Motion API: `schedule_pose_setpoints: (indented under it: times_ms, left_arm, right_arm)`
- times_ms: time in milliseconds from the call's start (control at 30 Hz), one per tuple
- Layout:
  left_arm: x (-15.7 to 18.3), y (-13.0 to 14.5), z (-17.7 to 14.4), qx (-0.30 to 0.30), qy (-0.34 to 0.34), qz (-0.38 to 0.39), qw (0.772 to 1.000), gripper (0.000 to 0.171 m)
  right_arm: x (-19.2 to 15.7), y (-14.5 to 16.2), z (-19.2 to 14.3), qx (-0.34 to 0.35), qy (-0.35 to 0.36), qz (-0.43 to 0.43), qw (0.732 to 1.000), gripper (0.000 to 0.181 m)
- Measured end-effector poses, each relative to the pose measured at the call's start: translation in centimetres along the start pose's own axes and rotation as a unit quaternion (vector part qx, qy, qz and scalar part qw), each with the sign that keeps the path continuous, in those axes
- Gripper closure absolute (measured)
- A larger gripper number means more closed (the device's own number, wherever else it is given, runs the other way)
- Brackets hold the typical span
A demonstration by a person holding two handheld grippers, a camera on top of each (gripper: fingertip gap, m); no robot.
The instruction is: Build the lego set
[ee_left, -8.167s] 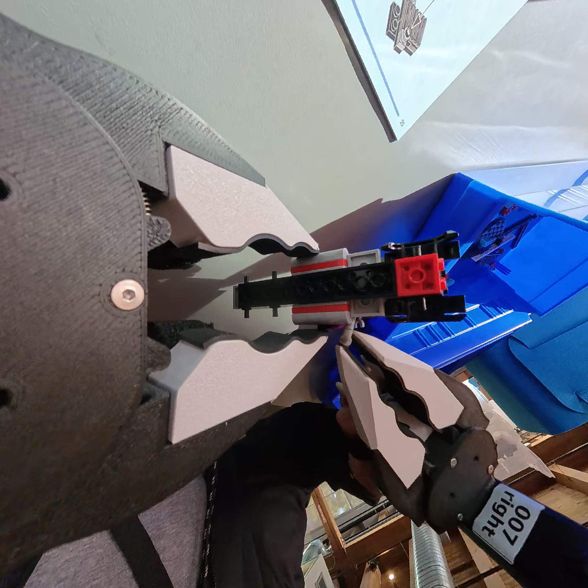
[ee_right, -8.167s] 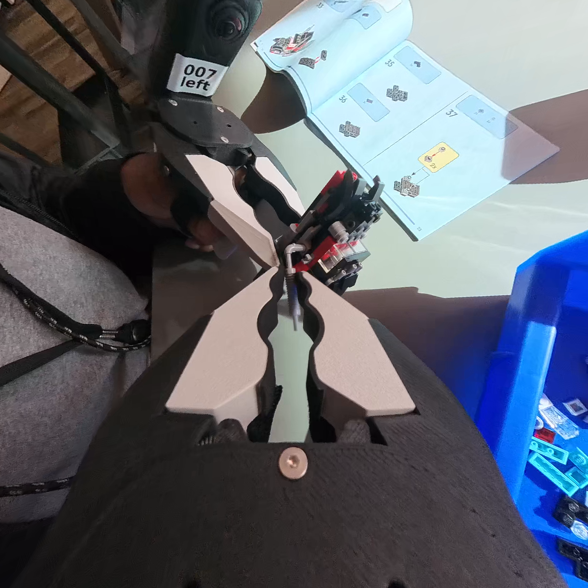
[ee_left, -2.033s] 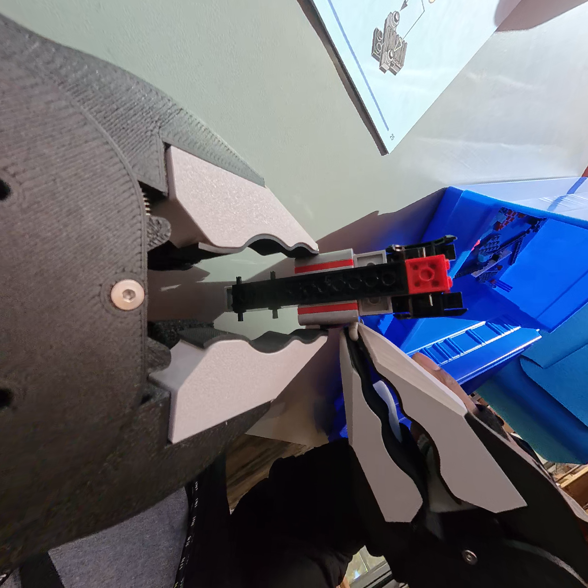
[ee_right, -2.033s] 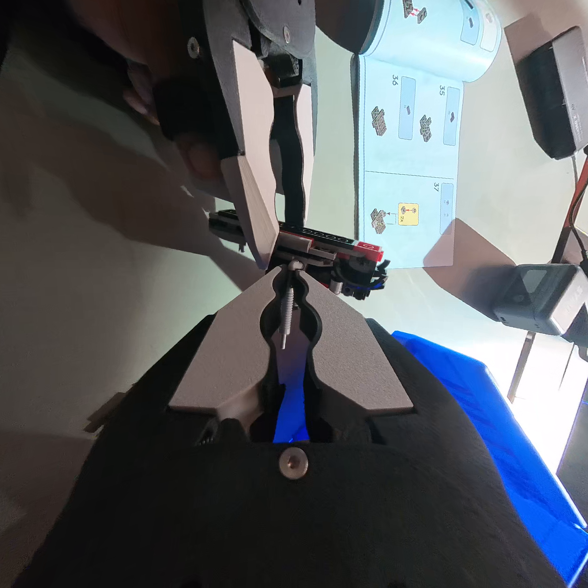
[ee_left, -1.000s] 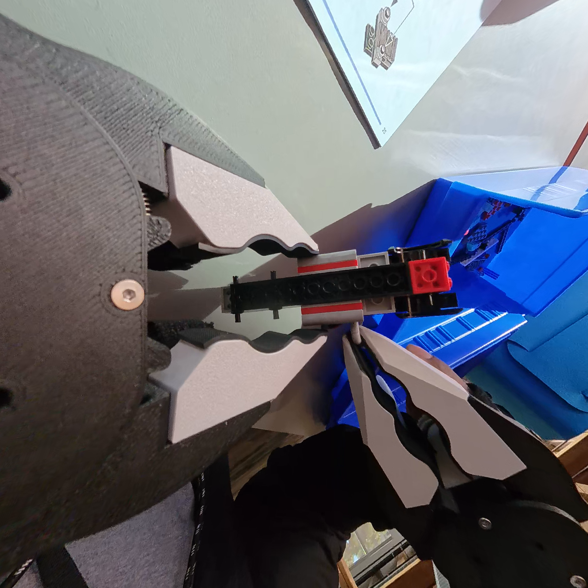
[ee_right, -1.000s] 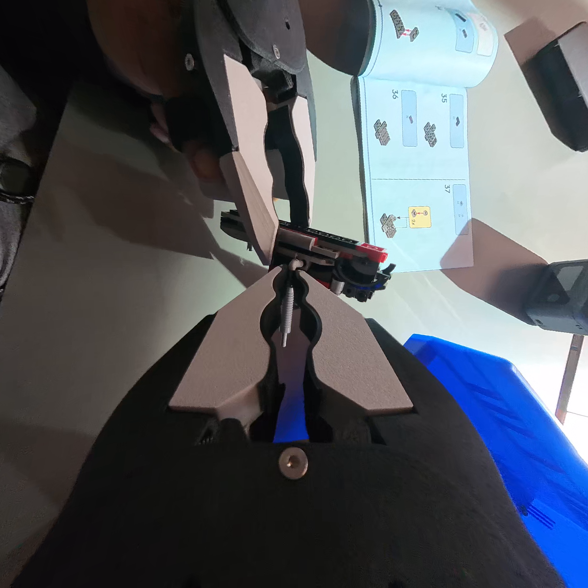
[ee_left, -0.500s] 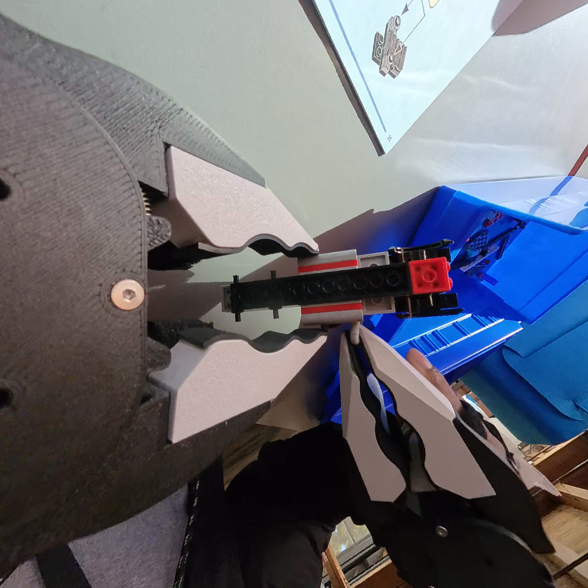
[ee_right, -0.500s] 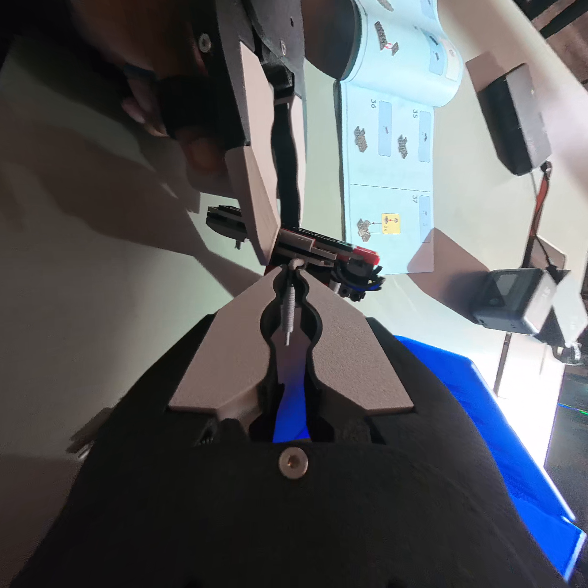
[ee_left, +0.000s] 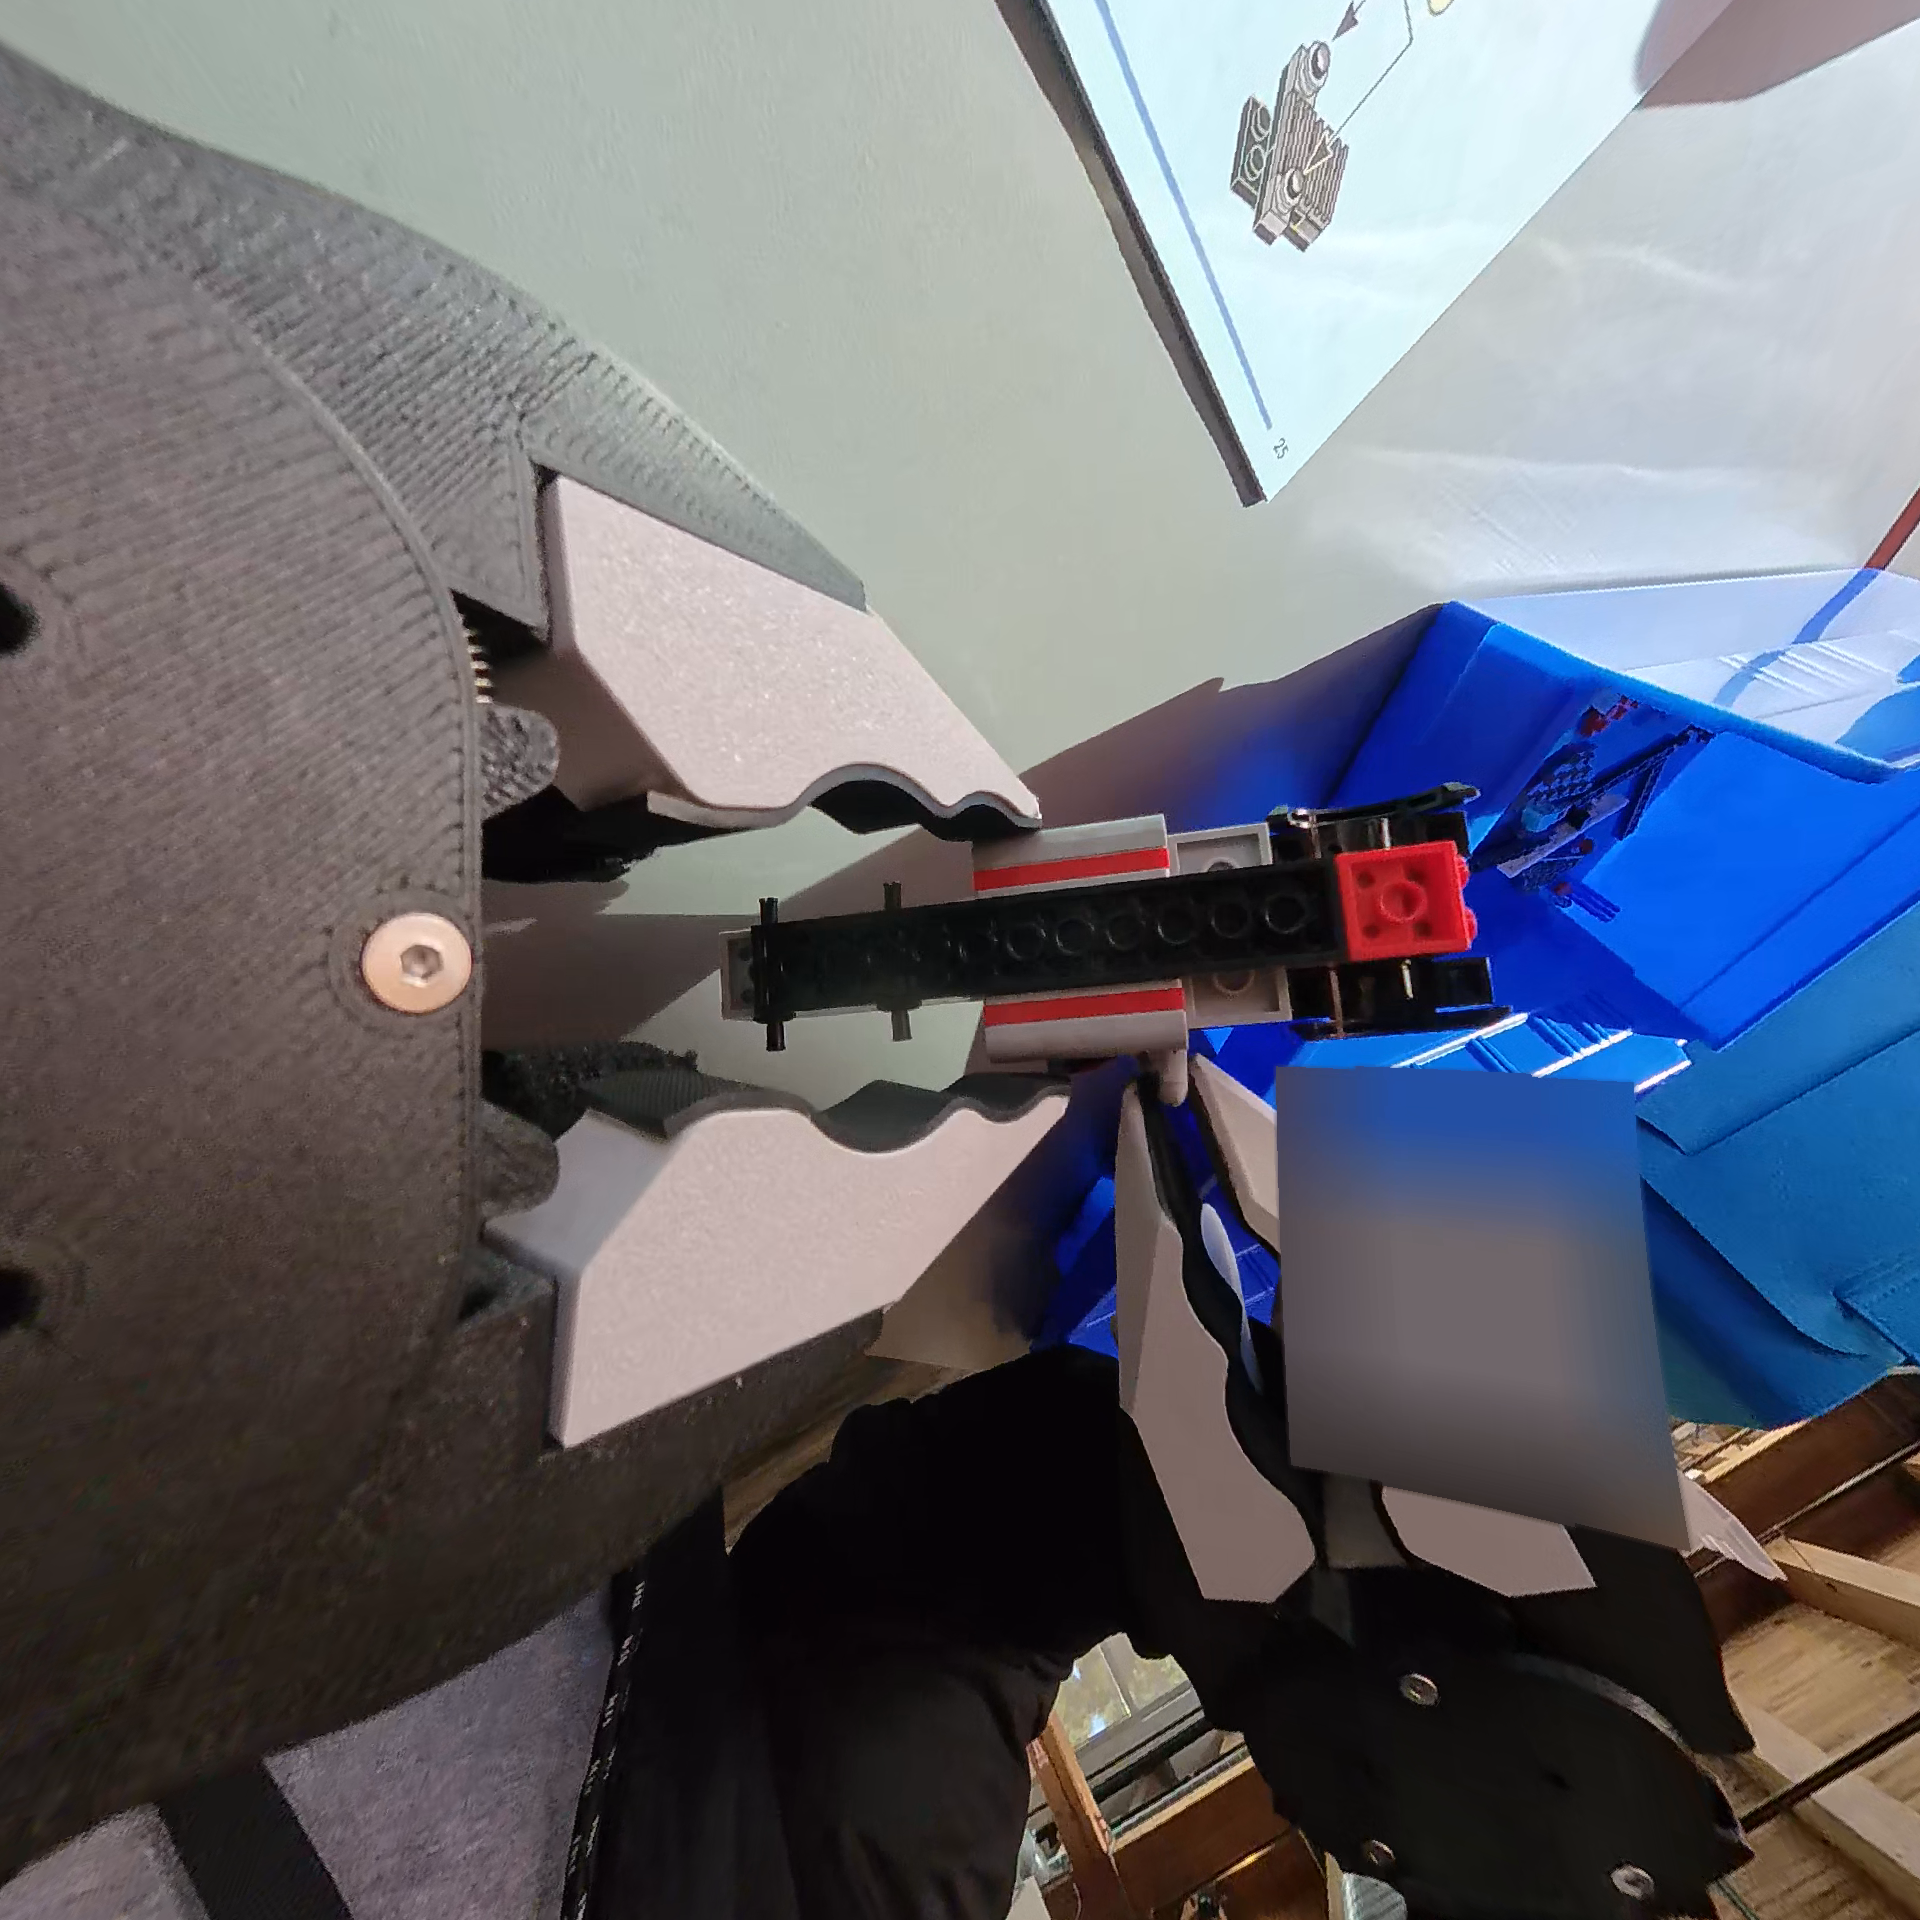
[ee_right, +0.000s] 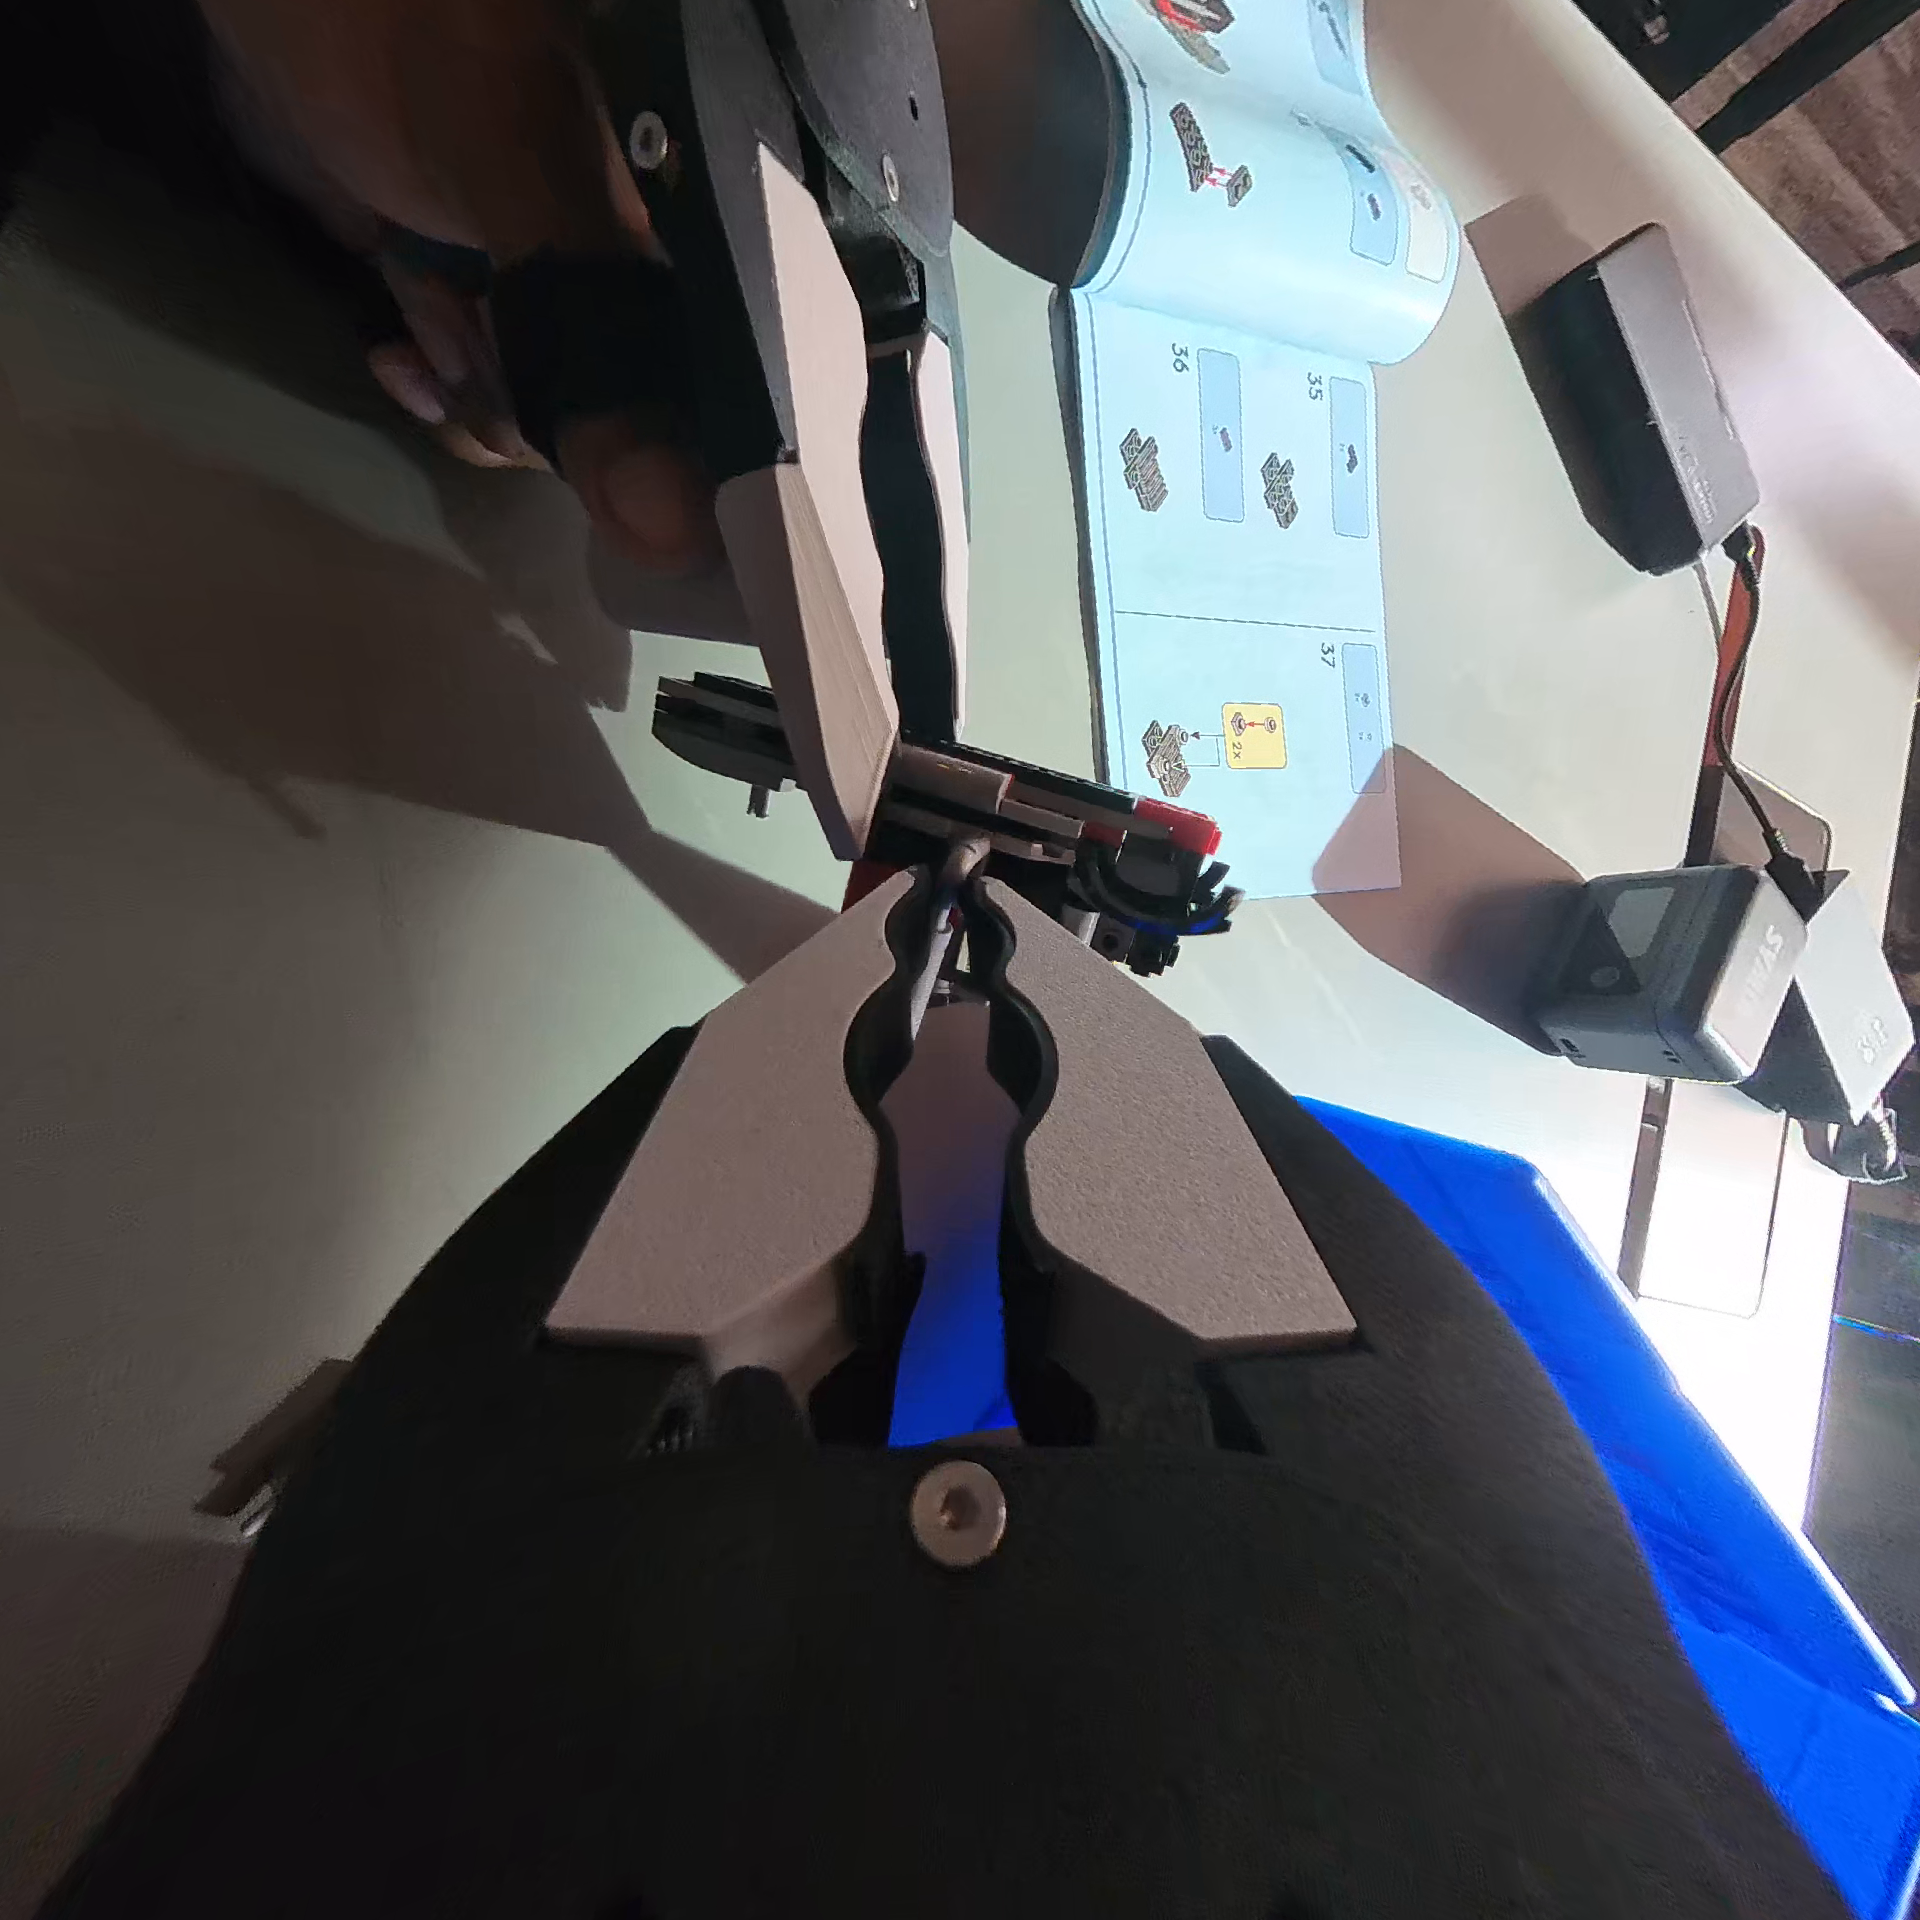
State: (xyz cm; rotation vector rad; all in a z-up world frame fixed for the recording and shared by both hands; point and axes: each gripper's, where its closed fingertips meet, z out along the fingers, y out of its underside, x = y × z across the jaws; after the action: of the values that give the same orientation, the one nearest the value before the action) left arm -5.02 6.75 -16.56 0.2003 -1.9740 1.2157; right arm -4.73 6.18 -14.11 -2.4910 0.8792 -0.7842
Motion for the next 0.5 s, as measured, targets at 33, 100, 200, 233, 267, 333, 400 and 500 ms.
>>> schedule_pose_setpoints:
  times_ms: [33,100,200,233,267,333,400,500]
  left_arm:
    - [0.0,0.0,0.0,0.000,0.002,-0.004,1.000,0.125]
    - [0.1,0.0,-0.2,0.001,0.012,-0.017,1.000,0.125]
    - [0.5,-0.2,-0.6,0.009,0.036,-0.052,0.998,0.125]
    - [0.6,-0.2,-0.7,0.014,0.046,-0.066,0.997,0.125]
    - [0.8,-0.3,-0.8,0.019,0.055,-0.079,0.995,0.125]
    - [1.1,-0.5,-1.1,0.029,0.074,-0.109,0.991,0.125]
    - [1.3,-0.7,-1.3,0.041,0.089,-0.134,0.986,0.125]
    - [1.7,-0.6,-1.8,0.057,0.104,-0.166,0.979,0.125]
  right_arm:
    - [0.0,0.0,0.0,0.003,-0.001,0.003,1.000,0.174]
    - [0.1,-0.1,-0.1,0.011,-0.005,0.010,1.000,0.174]
    - [0.2,-0.7,-0.2,0.027,-0.015,0.021,0.999,0.174]
    - [0.2,-0.9,-0.3,0.034,-0.020,0.025,0.999,0.174]
    - [0.3,-1.2,-0.3,0.040,-0.023,0.028,0.999,0.174]
    - [0.4,-1.7,-0.4,0.049,-0.033,0.035,0.998,0.174]
    - [0.4,-2.1,-0.5,0.056,-0.048,0.045,0.996,0.174]
    - [0.2,-2.7,-0.6,0.068,-0.078,0.062,0.993,0.173]
